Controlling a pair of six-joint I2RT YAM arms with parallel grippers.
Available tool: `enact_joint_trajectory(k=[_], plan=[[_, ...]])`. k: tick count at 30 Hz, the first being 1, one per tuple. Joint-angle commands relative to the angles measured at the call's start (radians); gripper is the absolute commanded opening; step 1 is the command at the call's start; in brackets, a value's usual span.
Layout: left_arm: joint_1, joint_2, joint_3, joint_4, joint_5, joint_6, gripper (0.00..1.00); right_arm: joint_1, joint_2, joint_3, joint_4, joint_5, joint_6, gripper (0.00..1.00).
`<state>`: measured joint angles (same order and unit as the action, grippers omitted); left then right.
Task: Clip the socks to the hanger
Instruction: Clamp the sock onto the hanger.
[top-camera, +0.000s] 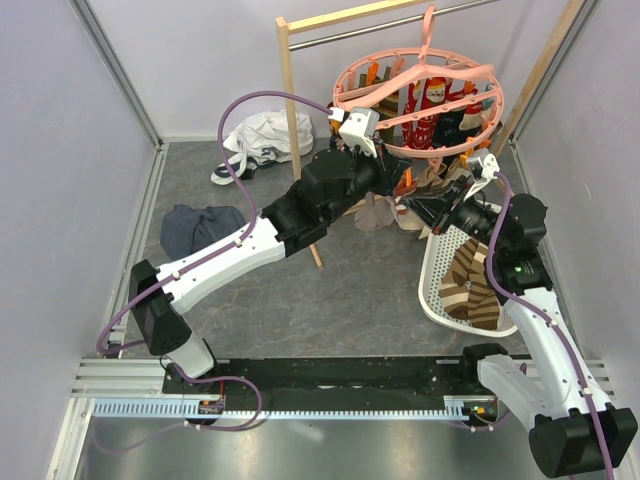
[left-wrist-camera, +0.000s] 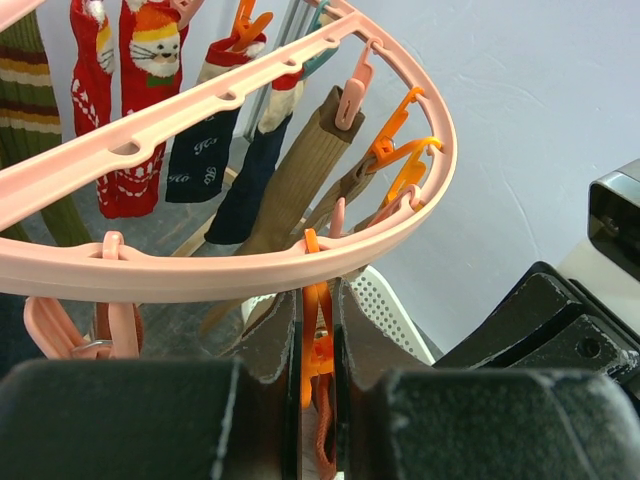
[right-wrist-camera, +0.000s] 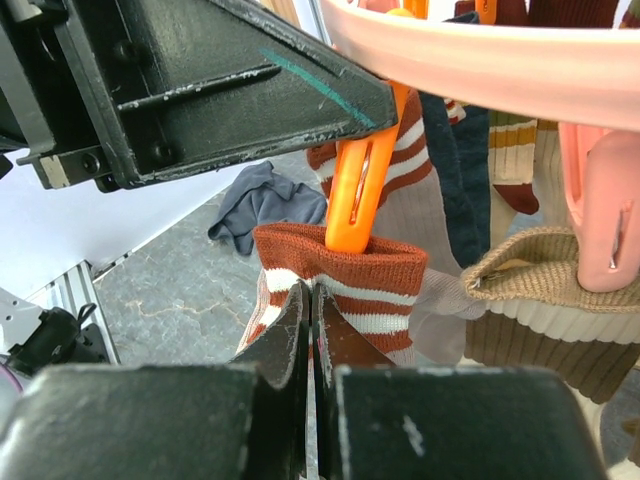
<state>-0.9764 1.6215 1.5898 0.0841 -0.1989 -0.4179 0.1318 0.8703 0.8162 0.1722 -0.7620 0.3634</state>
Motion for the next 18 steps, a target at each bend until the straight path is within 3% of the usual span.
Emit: enact_joint_trajectory(k=[1, 18], plan=[[-0.002, -0.009, 0.047, 0.025, 0.021, -0.01, 0.02, 0.009, -0.014, 0.005, 0.024, -0.008, -0.009, 0.0], [-0.002, -0.026, 0.026, 0.051, 0.035, -0.002, 0.02, 0.015, -0.004, 0.012, -0.033, 0.006, -0.035, 0.0]])
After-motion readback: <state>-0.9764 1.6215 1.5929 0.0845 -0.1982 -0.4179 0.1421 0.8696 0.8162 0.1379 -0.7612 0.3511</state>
